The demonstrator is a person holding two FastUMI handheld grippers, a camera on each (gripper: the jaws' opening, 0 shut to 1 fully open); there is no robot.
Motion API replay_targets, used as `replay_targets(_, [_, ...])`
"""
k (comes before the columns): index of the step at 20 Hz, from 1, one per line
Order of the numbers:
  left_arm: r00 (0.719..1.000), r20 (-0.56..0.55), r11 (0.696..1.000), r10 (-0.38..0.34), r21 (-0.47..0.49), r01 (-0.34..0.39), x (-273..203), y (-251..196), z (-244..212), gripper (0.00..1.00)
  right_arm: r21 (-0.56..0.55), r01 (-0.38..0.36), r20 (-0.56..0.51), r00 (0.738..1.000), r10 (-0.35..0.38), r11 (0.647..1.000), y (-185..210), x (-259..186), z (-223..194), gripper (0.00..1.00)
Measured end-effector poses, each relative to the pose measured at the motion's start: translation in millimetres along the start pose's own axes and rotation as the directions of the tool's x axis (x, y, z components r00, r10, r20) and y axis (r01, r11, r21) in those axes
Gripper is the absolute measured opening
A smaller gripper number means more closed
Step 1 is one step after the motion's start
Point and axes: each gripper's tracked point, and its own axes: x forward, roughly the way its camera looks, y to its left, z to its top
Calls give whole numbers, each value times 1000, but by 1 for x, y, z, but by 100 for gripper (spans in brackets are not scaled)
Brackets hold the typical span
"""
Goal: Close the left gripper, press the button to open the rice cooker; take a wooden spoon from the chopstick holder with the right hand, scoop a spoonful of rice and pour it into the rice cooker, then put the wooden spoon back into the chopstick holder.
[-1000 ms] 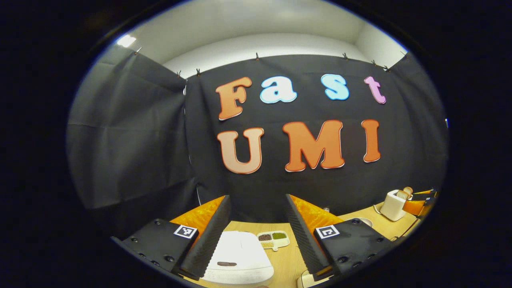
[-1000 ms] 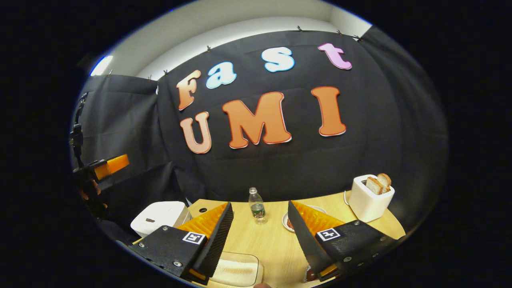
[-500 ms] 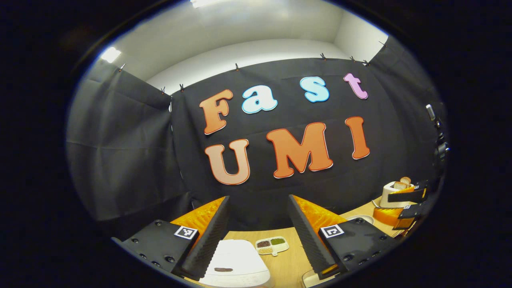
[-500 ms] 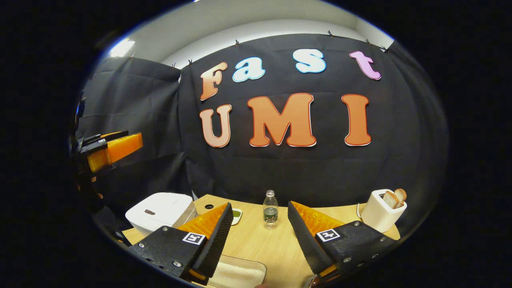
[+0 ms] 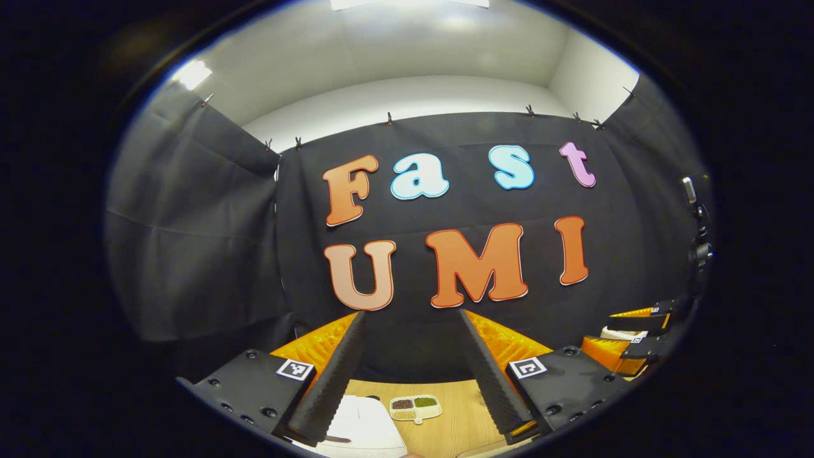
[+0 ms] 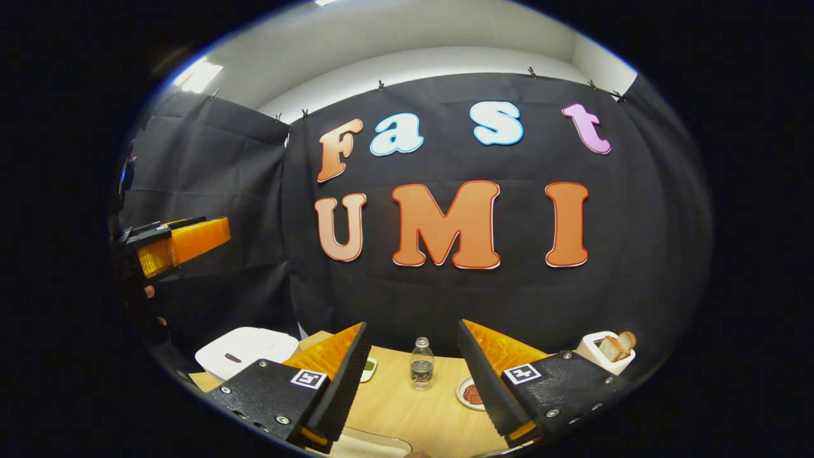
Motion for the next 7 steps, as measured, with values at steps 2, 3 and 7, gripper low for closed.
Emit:
replay_targets(2, [1000, -14, 1000, -12, -5, 12, -1, -4, -5, 92, -16, 18, 14, 1000, -18, 1000, -6, -4, 6, 86])
replay_targets(3, [1000, -13, 1000, -21, 0, 21, -3, -7, -5, 96, -24, 40, 16, 999, -40, 999, -12, -6, 8, 86])
replay_targets(7, [1000, -2, 999, 0, 38, 0, -13, 8, -5, 92, -4, 59, 19, 998, -59, 998, -13, -24, 11, 86])
